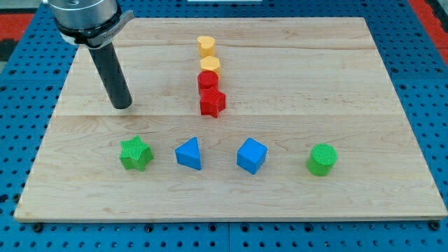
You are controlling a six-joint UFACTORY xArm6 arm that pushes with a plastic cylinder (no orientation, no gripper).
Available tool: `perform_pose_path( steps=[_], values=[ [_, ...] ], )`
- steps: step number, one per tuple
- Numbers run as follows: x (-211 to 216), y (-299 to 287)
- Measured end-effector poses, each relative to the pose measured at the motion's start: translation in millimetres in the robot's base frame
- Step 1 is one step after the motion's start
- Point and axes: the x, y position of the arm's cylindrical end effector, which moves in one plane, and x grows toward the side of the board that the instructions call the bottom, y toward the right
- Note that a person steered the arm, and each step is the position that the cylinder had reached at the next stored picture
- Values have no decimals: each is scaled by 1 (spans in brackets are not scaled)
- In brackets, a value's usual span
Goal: Separate red blocks from yellow blocks
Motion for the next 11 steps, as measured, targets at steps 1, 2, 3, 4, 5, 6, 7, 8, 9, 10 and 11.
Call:
perform_pose_path(
  steps=[1, 2, 3, 4, 5, 6, 7, 8, 9, 10, 11],
  values=[
    [0, 0],
    [1, 0],
    [0, 29],
    [-30, 98],
    [-41, 140],
    [-48, 152],
    [-83, 151],
    [-105, 166],
    [-83, 216],
    [-41, 197],
    [-28, 200]
  ],
)
